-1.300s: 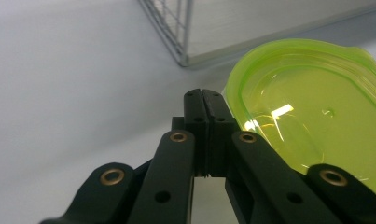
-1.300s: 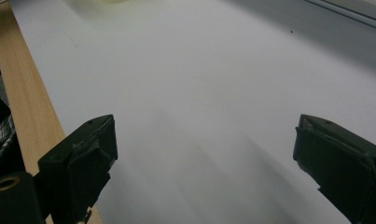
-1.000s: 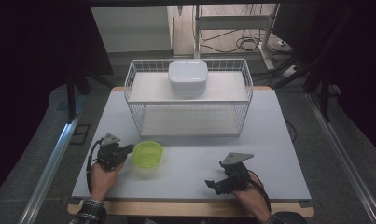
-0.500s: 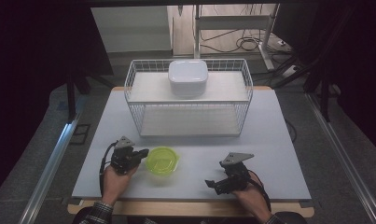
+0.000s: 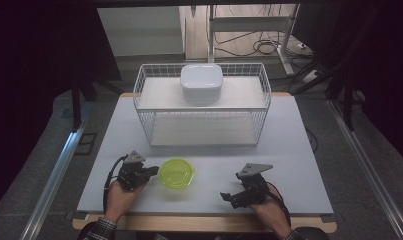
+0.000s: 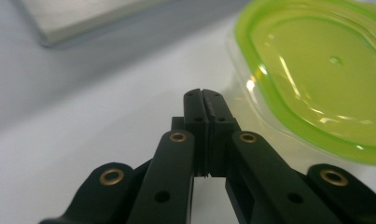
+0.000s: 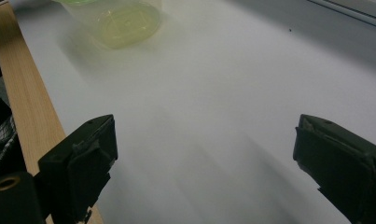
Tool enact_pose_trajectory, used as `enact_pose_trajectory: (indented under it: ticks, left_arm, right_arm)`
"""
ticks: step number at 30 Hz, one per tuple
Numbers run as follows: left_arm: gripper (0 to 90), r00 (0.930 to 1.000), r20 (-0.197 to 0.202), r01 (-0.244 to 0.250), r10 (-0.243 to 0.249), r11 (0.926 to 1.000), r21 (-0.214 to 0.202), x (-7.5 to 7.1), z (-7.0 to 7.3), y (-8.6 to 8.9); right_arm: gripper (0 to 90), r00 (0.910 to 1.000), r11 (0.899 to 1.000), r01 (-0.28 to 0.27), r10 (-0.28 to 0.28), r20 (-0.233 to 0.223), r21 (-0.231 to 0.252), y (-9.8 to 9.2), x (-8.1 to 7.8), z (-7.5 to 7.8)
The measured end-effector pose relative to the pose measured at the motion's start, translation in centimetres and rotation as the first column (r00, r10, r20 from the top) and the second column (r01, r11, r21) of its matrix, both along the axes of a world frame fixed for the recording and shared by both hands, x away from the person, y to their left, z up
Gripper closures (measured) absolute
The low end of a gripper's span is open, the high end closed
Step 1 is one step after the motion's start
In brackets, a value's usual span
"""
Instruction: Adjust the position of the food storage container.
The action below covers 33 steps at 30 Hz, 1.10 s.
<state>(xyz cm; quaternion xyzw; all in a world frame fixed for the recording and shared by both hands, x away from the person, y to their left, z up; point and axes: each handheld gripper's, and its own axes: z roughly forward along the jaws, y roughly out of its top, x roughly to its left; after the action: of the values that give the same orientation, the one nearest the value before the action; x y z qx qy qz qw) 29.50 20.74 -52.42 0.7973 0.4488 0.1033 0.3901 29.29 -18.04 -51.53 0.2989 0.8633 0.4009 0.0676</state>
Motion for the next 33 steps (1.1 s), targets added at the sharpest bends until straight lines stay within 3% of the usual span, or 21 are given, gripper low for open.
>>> enact_pose_trajectory:
  ticks: [6,15,33]
  left_arm:
    - [89.7,0.9972,-0.037,0.064,-0.065,0.9977,-0.023,0.1,-0.5,-0.8]
    - [89.7,0.992,-0.062,0.109,-0.11,0.9937,-0.028,-0.7,-0.8,-2.6]
    - [89.4,0.971,-0.031,0.236,-0.237,0.9714,-0.024,-2.2,-0.8,-7.8]
  right_arm:
    - [6.6,1.0,1.0,0.006,-0.006,0.003,0.001,-0.1,0.0,0.0]
    - [6.6,0.9999,1.0,0.011,-0.011,0.002,0.001,-0.1,0.0,0.0]
    - [7.1,0.9982,0.998,0.057,-0.058,0.013,0.027,-1.3,0.3,0.5]
